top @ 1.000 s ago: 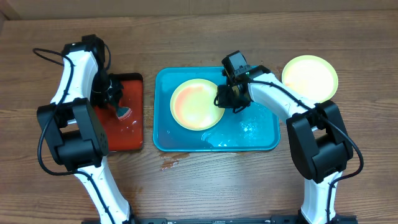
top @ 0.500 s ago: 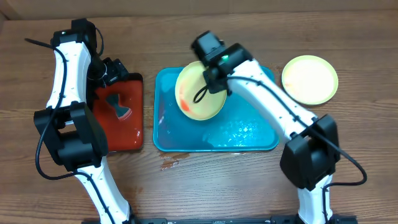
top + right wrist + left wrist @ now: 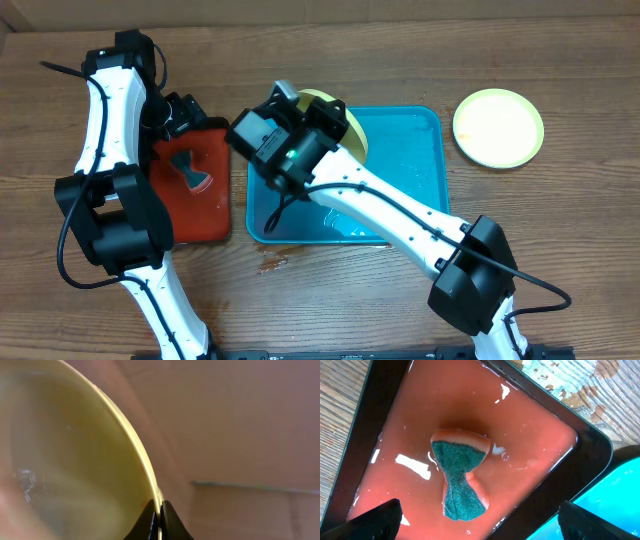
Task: Clean dirty plates on tray and stack at the side
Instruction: 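Lift the yellow plate with right gripper and carry it toward the right stack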
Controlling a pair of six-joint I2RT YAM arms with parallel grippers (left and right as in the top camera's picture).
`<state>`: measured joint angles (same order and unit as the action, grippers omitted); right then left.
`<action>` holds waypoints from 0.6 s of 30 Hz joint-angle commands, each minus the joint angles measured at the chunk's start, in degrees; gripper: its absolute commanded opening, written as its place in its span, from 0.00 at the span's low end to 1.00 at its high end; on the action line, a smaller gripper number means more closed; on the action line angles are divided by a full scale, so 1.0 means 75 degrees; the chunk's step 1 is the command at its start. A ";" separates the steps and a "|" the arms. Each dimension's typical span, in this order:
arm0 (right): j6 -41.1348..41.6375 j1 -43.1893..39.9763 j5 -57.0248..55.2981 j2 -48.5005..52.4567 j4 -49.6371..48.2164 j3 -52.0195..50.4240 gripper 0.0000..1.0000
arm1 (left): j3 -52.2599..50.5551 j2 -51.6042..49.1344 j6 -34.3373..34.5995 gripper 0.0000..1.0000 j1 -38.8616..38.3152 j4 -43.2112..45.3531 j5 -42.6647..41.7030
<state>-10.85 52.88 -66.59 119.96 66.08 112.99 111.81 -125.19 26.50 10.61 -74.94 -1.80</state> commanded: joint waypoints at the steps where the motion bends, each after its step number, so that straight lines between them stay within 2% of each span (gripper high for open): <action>1: -0.0863 0.0157 -0.1515 -0.0052 -0.0262 0.0233 0.04 | 0.0111 -0.0038 -0.0105 1.00 -0.0017 0.0029 -0.0105; 6: -0.1623 0.0251 -0.2276 -0.0052 -0.0539 0.0233 0.04 | 0.0111 -0.0038 -0.0105 1.00 -0.0017 0.0029 -0.0105; 9: -0.1521 0.0248 -0.2302 -0.0052 -0.0857 0.0233 0.04 | 0.0111 -0.0038 -0.0105 0.99 -0.0017 0.0029 -0.0105; 11: -0.0956 0.0248 -0.1358 -0.0052 -0.0970 0.0230 0.04 | 0.0111 -0.0038 -0.0105 1.00 -0.0017 0.0029 -0.0105; 13: -0.0583 0.0187 0.0906 -0.0052 -0.0775 0.0230 0.04 | 0.0111 -0.0038 -0.0105 1.00 -0.0017 0.0029 -0.0105; 15: -0.0947 0.0017 0.3002 -0.0050 -0.0612 0.0230 0.04 | 0.0111 -0.0038 -0.0105 1.00 -0.0017 0.0029 -0.0105; 16: -0.1014 -0.0055 0.3066 -0.0050 -0.0600 0.0230 0.04 | 0.0111 -0.0038 -0.0105 1.00 -0.0017 0.0029 -0.0105; 18: -0.0699 -0.0119 0.1638 -0.0105 -0.0615 0.0251 0.04 | 0.0111 -0.0038 -0.0105 1.00 -0.0017 0.0029 -0.0105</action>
<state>-18.48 53.54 -55.77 120.07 61.73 113.23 111.81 -125.19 26.50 10.61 -74.85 -1.98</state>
